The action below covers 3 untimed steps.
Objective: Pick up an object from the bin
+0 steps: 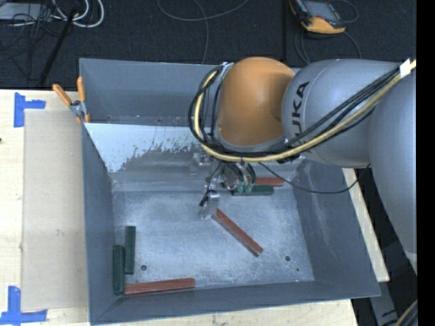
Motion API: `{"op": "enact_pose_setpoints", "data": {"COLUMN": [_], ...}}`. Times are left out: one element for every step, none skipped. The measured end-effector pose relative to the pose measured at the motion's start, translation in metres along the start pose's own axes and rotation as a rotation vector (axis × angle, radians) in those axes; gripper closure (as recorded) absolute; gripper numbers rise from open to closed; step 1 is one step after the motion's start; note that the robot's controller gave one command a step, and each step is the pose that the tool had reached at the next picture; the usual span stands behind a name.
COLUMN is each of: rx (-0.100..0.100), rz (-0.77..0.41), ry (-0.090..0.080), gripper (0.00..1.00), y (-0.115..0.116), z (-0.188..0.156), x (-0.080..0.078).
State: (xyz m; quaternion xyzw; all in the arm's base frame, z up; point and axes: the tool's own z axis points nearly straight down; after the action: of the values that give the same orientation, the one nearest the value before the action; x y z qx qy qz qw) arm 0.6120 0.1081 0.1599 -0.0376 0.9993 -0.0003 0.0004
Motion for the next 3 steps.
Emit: {"op": "enact_pose_setpoints", "data": {"rx": [0.002,0.001,-0.001], "rz": [0.044,0.305,0.307], "ry": [0.006,0.008,0.004], "gripper": [0.0,0.0,1.0], "y": [-0.064,-0.091,-0.091], "z": [0.018,0.083,0.082], "x": [0.037,0.05,0.048]}}
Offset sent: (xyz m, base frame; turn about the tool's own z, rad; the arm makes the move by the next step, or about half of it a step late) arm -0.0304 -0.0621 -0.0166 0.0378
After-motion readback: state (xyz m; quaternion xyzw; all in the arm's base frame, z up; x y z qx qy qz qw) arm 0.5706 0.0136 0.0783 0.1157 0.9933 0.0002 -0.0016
